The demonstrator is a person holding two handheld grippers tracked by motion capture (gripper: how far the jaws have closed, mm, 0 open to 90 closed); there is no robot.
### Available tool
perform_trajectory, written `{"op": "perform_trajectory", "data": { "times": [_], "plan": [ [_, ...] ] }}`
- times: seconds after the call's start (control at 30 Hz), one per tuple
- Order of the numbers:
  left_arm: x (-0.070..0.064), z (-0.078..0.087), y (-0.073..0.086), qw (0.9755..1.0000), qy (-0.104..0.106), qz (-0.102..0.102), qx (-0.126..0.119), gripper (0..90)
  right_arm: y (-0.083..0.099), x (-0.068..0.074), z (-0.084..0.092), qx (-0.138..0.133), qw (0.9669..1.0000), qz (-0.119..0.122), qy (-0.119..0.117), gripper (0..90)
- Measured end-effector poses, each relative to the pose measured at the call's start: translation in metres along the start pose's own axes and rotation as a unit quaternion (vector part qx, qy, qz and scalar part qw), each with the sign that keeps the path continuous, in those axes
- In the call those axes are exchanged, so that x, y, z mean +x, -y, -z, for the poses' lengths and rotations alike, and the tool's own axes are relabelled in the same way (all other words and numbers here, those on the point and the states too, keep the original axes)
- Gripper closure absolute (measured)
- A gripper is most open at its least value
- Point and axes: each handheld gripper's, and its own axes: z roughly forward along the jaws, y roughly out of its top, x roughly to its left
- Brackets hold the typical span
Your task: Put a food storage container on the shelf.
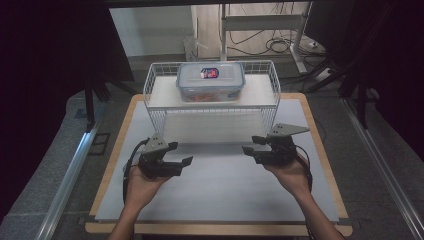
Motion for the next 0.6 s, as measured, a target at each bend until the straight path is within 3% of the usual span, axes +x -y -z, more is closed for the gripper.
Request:
{"op": "perform_trajectory", "data": {
  "times": [0.13, 0.23, 0.37, 0.6],
  "plan": [
    [-0.007, 0.0, 0.015, 0.9999, 0.01, 0.0, 0.013, 17.9, 0.014, 0.007, 0.005, 0.008, 0.9999, 0.004, 0.014, 35.3],
    [-0.013, 0.002, 0.026, 0.9997, -0.003, -0.003, 0.022, 11.8, 0.022, 0.013, 0.006, 0.018, 0.9995, 0.014, 0.02, 27.6],
    [-0.016, 0.006, 0.037, 0.9997, -0.005, 0.001, 0.022, 6.4, 0.036, 0.019, 0.006, 0.026, 0.9993, 0.021, 0.02, 18.0],
    [-0.01, 0.01, 0.05, 0.999, -0.039, -0.007, 0.02, 5.5, 0.065, 0.02, 0.008, 0.04, 0.9991, -0.006, 0.015, 6.9]
  ]
}}
